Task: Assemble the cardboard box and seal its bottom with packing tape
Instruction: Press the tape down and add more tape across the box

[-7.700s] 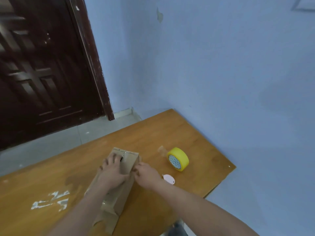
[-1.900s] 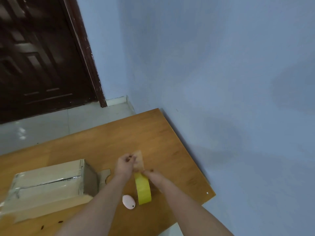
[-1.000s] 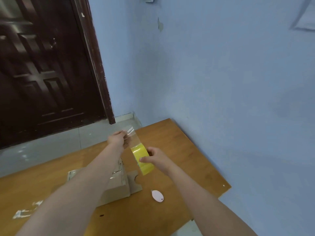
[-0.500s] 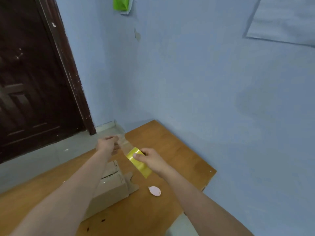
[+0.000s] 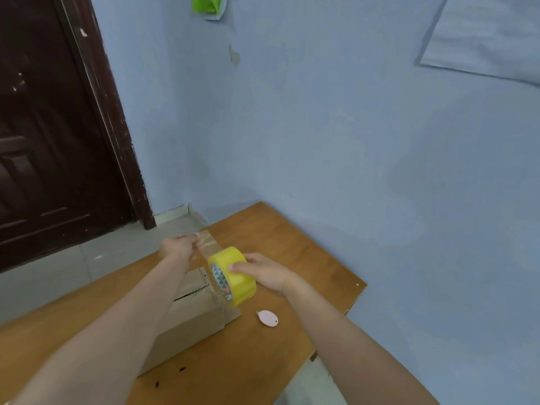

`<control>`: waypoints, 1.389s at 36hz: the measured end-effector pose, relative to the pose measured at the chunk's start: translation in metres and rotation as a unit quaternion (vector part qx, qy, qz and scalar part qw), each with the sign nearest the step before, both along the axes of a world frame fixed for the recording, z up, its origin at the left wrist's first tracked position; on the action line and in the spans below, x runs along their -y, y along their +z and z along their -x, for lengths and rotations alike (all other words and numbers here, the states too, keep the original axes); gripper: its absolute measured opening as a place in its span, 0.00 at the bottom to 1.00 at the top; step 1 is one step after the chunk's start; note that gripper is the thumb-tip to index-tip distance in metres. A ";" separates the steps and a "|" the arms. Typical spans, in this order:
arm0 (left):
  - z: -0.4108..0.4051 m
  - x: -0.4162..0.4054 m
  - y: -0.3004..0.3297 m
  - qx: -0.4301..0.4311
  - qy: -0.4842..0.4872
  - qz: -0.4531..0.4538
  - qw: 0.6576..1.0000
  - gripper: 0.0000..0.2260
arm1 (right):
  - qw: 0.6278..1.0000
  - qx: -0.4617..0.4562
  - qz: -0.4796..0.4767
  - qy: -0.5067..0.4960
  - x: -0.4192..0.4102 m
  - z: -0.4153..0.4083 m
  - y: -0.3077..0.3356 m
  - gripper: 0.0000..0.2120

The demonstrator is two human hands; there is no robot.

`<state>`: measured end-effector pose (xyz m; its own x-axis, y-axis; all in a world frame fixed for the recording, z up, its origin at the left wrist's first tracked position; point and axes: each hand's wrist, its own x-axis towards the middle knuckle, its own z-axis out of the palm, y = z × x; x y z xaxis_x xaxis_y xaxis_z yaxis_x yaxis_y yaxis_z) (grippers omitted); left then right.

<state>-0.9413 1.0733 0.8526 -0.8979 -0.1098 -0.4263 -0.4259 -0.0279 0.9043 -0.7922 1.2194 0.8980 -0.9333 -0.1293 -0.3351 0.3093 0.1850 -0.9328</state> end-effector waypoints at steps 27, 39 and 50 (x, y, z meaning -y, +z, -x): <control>-0.010 0.001 -0.067 -0.094 -0.085 0.184 0.975 0.04 | 0.986 -0.014 -0.020 -0.167 0.042 0.004 -0.047 0.13; -0.022 0.016 -0.090 -0.138 -0.105 0.299 0.938 0.11 | 0.989 0.036 -0.019 -0.143 0.052 0.002 -0.061 0.10; -0.024 0.014 -0.086 -0.116 -0.082 0.301 0.943 0.12 | 0.988 0.058 -0.038 -0.138 0.053 -0.002 -0.063 0.12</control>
<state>-0.9169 1.0597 0.7669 -0.9853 -0.1203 -0.1210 -0.1684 0.5698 0.8043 -0.7904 1.1663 0.8354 -0.8842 0.1549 -0.4406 0.4617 0.1471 -0.8748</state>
